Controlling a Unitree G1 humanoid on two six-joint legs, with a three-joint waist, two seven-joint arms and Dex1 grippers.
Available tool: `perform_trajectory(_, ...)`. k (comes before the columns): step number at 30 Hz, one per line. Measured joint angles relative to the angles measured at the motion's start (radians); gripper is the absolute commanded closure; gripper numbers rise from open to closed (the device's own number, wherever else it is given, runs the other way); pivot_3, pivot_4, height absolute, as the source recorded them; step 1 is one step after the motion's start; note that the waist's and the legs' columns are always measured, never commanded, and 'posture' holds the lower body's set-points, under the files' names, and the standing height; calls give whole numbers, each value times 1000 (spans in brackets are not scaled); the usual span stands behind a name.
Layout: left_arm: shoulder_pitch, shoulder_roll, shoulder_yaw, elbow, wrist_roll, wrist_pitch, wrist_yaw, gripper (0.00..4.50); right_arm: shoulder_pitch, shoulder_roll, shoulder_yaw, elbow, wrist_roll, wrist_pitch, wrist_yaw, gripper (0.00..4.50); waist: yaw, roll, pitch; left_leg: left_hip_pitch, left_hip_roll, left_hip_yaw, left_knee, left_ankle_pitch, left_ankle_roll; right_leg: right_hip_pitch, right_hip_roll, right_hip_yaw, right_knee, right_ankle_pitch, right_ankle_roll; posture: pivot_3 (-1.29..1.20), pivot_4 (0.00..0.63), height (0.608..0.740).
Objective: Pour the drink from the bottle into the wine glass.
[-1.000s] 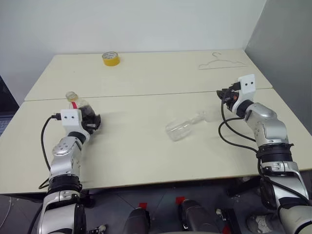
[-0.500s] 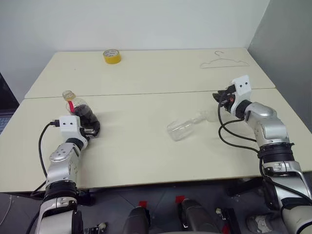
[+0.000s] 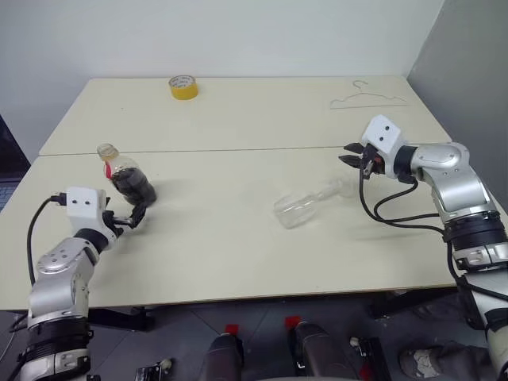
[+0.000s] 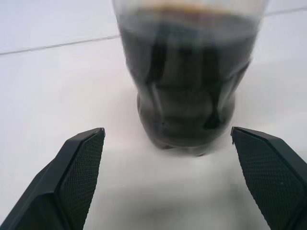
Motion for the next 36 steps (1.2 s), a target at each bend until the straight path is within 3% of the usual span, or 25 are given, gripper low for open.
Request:
perform_trajectory(9,49,1,3,-73,-8,51,-4,0,-29,7,28,38,-14,-6,98,11,4,0,0,0,0,1,0,0,0,0,-1,0,0,0,0,0,150,740)
perform_trajectory(14,103,48,45,-128,-52,81,-71,0,-36,-36,57,22,-21,-36,216,11,5,0,3,0,0,1,0,0,0,-1,-1,0,0,-1,0,0,150,740)
perform_trajectory(18,188,169,134,-284,-221,210,-254,0,-98,-93,88,10,-53,-108,317,11,2,0,6,0,1,1,0,0,0,-2,-2,0,0,-2,-2,0,150,740)
perform_trajectory(22,242,293,112,-475,-351,345,-417,0,-142,-98,168,29,-120,-205,410,11,1,1,7,1,1,1,0,0,0,-1,-2,-1,0,-4,-6,0,150,740)
perform_trajectory(27,173,321,-113,-593,-317,405,-418,0,-162,-25,259,147,-198,-311,444,11,4,2,8,1,-1,2,3,0,0,0,-1,0,2,-2,-2,0,150,740)
perform_trajectory(33,86,248,-299,-629,-268,430,-349,0,-250,46,286,319,-279,-403,402,11,4,1,10,1,-1,1,3,0,0,0,0,0,4,-1,-2,0,150,740)
perform_trajectory(36,72,229,-322,-638,-258,442,-331,0,-277,83,293,404,-316,-444,367,626,4,1,10,1,0,0,2,0,0,0,0,0,4,-2,-3,0,150,740)
